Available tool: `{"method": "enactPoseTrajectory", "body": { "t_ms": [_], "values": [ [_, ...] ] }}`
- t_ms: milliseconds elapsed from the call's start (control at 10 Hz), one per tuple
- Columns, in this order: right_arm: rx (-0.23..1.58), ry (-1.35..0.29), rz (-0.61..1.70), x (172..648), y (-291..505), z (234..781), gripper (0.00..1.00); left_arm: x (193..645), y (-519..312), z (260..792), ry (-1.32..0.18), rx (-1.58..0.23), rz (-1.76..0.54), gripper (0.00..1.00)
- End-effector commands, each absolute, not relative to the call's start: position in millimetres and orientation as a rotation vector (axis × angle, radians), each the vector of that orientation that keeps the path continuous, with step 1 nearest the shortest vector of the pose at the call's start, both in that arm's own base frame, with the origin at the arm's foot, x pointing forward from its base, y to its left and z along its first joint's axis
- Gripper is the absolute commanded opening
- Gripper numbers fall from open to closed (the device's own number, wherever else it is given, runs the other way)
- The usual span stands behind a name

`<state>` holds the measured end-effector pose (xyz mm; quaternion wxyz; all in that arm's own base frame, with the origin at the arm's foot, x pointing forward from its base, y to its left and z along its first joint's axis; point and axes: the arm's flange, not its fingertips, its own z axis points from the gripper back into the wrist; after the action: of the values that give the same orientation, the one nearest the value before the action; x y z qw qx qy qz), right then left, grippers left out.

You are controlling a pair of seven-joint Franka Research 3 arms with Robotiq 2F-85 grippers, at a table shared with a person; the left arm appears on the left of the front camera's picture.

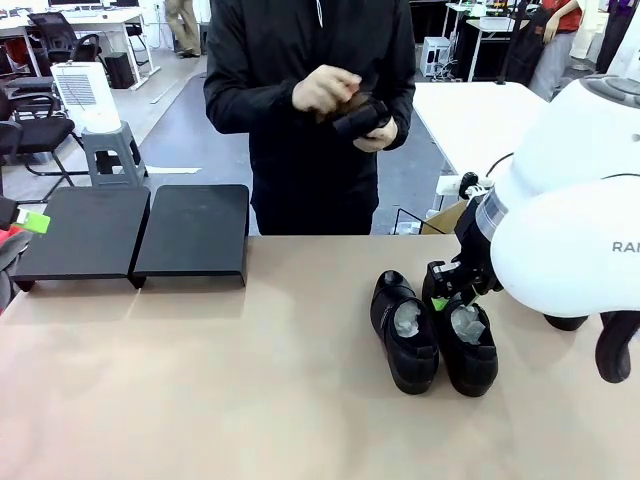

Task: Organize the shoes by placing them on the stand.
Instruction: Pick up one Shoe and place it in the middle of the table.

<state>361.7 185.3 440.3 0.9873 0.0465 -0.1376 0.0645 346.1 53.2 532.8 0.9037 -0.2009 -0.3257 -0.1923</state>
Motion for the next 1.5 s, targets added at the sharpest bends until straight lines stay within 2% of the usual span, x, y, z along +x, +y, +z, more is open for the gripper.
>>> {"method": "enactPoseTrajectory", "body": {
  "t_ms": [0, 300, 500, 1100, 1400],
  "values": [
    [0.096, -0.279, 0.142, 362, 185, 441, 0.48, 347, 54, 532, -0.681, -0.431, -0.414, 1.00],
    [0.093, -0.276, 0.131, 361, 185, 440, 0.48, 347, 54, 532, -0.681, -0.431, -0.414, 1.00],
    [0.166, -0.231, 0.057, 369, 204, 418, 0.48, 347, 54, 532, -0.681, -0.431, -0.414, 1.00],
    [0.104, -0.219, -0.052, 398, 216, 388, 0.48, 347, 54, 532, -0.681, -0.431, -0.414, 1.00],
    [0.079, -0.157, -0.071, 409, 214, 373, 0.48, 347, 54, 532, -0.681, -0.431, -0.414, 1.00]
  ]
}}
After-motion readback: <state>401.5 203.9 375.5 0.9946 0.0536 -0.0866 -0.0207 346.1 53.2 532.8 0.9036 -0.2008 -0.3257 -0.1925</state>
